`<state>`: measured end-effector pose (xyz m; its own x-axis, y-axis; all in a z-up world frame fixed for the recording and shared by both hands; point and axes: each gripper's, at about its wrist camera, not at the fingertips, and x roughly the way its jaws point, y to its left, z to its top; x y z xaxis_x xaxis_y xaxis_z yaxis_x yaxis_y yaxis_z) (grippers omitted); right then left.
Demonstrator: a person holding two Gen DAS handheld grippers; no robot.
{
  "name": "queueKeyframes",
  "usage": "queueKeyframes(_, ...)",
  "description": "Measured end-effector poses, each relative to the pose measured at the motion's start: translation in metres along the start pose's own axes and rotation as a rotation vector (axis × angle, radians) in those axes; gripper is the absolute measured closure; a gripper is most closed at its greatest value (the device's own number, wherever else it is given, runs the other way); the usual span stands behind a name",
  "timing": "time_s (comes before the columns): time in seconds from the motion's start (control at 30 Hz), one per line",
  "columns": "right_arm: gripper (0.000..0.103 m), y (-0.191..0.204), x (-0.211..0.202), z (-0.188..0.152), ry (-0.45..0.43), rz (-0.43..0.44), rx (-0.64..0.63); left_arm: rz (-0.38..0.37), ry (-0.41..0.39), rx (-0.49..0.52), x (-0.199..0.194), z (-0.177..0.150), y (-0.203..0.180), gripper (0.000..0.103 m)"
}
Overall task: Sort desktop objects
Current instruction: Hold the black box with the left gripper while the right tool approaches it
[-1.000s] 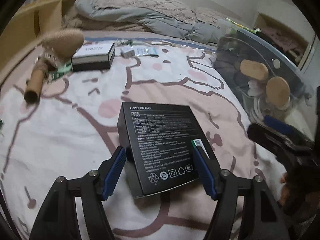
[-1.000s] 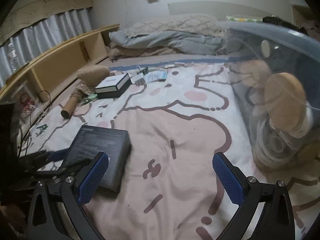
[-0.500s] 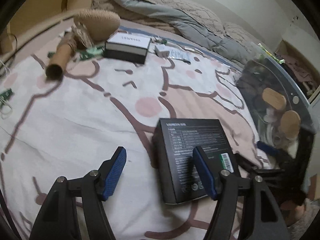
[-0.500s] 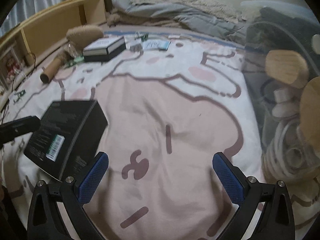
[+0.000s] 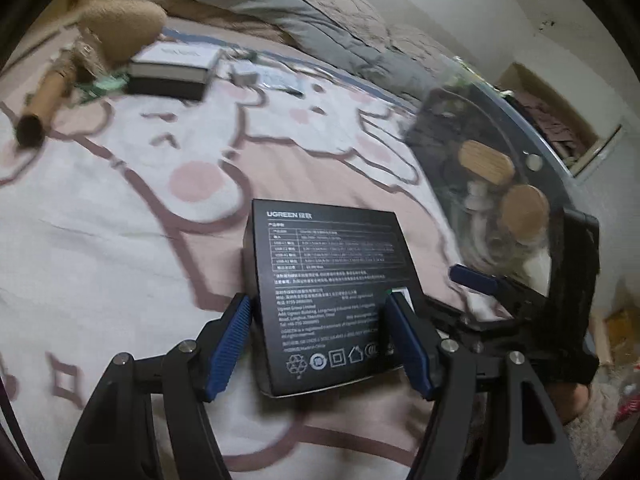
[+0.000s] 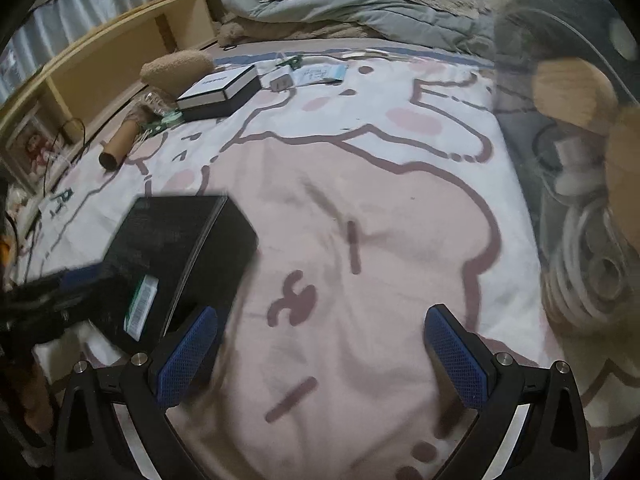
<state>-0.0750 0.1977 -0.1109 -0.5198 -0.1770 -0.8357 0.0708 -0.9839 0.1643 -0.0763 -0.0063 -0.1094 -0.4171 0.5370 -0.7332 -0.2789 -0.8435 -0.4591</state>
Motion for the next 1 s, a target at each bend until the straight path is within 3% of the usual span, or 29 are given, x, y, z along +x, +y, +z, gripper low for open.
queueKeyframes(0.1,0.000,-0.018,-0.012,-0.003,-0.012,0.024,0.064,-0.036,0.018,0.038,0.004,-0.004,-0.012,0.035)
queueKeyframes(0.17,0.000,-0.027,-0.016,-0.006,-0.013,0.061,0.108,-0.019,0.015,0.072,0.004,-0.004,-0.019,0.035)
queueKeyframes(0.4,0.000,-0.022,-0.002,-0.005,0.030,-0.006,0.082,0.176,-0.055,0.111,-0.004,-0.001,-0.011,0.032)
queueKeyframes(0.6,0.000,-0.019,0.007,-0.010,0.074,-0.040,0.050,0.240,-0.035,0.101,-0.002,0.000,0.001,0.026)
queueKeyframes(0.87,0.000,-0.018,-0.009,-0.005,-0.010,0.040,0.071,0.290,-0.041,0.118,-0.002,-0.001,0.005,0.024)
queueKeyframes(1.0,0.000,-0.028,-0.009,-0.006,-0.002,0.124,0.165,0.296,-0.043,0.123,-0.002,0.000,0.005,0.023)
